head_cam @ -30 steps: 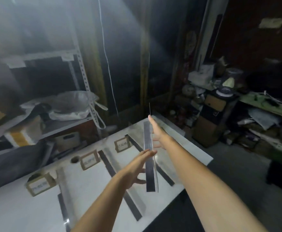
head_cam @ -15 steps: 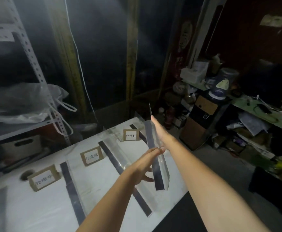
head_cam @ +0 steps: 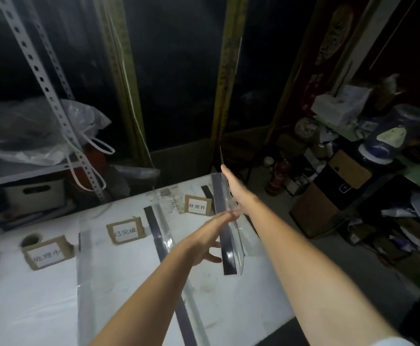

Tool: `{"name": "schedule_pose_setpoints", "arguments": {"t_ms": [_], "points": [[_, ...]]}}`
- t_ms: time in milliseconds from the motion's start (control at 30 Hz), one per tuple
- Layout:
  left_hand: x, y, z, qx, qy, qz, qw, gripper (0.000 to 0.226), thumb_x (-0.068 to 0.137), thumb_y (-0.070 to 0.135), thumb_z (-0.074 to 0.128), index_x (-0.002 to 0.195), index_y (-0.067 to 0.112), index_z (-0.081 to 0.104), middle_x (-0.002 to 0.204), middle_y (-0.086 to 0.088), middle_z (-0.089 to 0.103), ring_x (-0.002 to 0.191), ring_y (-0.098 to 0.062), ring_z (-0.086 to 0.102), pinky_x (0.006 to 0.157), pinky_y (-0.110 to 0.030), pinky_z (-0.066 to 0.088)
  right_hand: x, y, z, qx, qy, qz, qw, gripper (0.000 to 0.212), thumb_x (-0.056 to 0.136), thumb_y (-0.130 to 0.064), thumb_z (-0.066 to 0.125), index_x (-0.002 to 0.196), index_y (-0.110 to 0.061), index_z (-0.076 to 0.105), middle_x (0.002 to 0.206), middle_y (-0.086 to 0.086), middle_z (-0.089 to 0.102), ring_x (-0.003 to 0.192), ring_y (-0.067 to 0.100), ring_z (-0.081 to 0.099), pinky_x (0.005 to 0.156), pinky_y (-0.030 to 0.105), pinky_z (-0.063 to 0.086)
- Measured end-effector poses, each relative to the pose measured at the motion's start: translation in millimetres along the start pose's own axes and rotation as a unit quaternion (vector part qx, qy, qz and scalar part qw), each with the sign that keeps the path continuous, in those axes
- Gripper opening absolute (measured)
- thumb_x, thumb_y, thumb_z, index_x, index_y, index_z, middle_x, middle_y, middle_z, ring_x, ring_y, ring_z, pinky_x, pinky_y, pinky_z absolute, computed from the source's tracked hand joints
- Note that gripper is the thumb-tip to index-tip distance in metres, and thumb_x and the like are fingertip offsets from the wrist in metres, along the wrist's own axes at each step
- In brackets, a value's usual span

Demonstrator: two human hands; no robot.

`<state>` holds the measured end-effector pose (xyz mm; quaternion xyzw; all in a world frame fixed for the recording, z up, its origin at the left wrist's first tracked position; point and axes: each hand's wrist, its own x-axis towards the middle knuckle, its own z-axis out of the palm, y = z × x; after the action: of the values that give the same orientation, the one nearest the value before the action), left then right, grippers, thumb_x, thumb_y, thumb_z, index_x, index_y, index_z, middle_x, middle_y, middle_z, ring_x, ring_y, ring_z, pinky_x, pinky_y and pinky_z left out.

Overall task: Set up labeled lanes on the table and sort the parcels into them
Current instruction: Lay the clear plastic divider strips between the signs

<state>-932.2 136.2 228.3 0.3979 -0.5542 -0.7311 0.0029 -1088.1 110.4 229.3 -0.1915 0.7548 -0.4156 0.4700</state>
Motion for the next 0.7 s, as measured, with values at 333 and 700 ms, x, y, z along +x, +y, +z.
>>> {"name": "schedule_pose_setpoints", "arguments": {"t_ms": [333, 700], "points": [[7, 1, 94, -0.070, 0.112, 0.001, 0.991, 0.032, 0.089, 0.067, 0.053, 0.117, 0.053, 0.049, 0.159, -0.003, 0.028, 0.135, -0.039, 0.041, 0.102, -0.059, 0.046, 6, 17, -52, -0.065, -0.126, -0.032, 0.989, 0.079, 0.088, -0.081, 0.039, 0.154, -0.039, 0.029, 0.160, 0.003, 0.031, 0.131, 0.034, 0.048, 0.087, 0.050, 0.042], [27, -47, 131, -0.092, 0.157, -0.017, 0.983, 0.044, 0.089, 0.066, 0.052, 0.125, 0.048, 0.038, 0.159, -0.001, 0.028, 0.129, -0.032, 0.042, 0.104, -0.055, 0.044, 36, 58, -81, -0.154, -0.101, -0.152, 0.971, 0.065, 0.104, -0.057, 0.033, 0.145, -0.008, 0.048, 0.150, 0.016, 0.046, 0.136, 0.032, 0.044, 0.108, 0.043, 0.036]]}}
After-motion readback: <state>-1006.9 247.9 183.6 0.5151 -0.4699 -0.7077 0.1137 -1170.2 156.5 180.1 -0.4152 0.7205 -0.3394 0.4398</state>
